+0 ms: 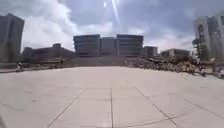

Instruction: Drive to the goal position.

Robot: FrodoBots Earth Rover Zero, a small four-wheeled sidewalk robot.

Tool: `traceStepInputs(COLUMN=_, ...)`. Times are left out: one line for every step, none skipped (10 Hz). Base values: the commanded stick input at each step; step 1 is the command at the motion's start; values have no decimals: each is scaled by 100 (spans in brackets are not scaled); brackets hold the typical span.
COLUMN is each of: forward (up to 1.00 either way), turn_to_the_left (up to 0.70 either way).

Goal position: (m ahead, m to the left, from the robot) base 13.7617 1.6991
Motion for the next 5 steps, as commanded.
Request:
traceStepInputs(forward=66, turn_to_the_left=0)
traceStepInputs(forward=66, turn_to_the_left=0)
traceStepInputs(forward=66, turn_to_the_left=0)
traceStepInputs(forward=66, turn_to_the_left=0)
traceStepInputs(forward=66, turn_to_the_left=0)
